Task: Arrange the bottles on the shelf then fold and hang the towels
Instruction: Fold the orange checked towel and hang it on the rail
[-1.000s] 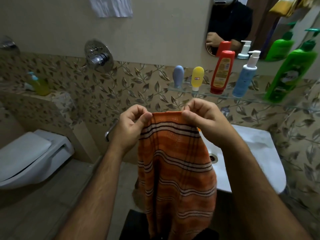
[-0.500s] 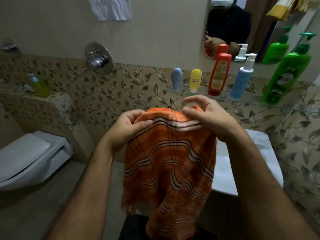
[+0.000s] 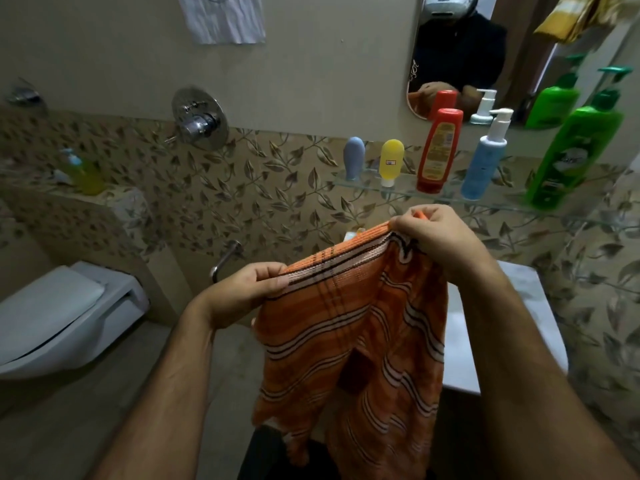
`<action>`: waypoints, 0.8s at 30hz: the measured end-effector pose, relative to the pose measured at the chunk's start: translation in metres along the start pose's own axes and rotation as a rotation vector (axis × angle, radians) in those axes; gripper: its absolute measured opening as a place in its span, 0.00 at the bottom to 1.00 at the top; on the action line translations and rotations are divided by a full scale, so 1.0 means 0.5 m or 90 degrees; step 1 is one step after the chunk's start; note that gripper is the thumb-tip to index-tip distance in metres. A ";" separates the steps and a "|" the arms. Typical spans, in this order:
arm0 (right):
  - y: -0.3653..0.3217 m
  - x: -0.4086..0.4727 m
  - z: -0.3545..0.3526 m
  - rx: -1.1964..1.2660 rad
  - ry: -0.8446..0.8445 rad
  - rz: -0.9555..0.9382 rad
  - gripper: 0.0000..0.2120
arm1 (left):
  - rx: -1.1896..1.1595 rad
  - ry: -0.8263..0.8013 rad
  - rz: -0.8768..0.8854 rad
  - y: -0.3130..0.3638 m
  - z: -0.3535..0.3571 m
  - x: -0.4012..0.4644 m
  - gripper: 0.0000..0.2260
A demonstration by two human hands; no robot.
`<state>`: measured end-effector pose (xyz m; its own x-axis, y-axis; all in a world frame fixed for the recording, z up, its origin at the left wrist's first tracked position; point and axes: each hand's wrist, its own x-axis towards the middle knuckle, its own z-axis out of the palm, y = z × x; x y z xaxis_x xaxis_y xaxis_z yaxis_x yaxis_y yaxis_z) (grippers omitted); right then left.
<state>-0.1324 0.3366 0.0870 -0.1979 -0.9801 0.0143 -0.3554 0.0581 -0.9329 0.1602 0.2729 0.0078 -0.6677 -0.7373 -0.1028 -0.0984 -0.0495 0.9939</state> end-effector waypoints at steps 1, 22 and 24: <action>0.003 0.001 0.003 -0.036 0.000 0.000 0.09 | -0.006 0.000 -0.002 0.004 -0.001 0.000 0.25; 0.088 0.063 -0.015 -0.306 0.032 0.040 0.24 | 0.613 0.441 -0.214 0.020 -0.058 0.044 0.08; 0.083 0.063 -0.011 -0.330 -0.095 0.081 0.23 | 0.450 0.294 -0.140 0.026 -0.054 0.041 0.09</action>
<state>-0.1581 0.3093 0.0508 -0.1510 -0.9733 -0.1728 -0.7476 0.2268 -0.6242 0.1652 0.2387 0.0198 -0.2286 -0.9672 -0.1110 -0.7268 0.0937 0.6805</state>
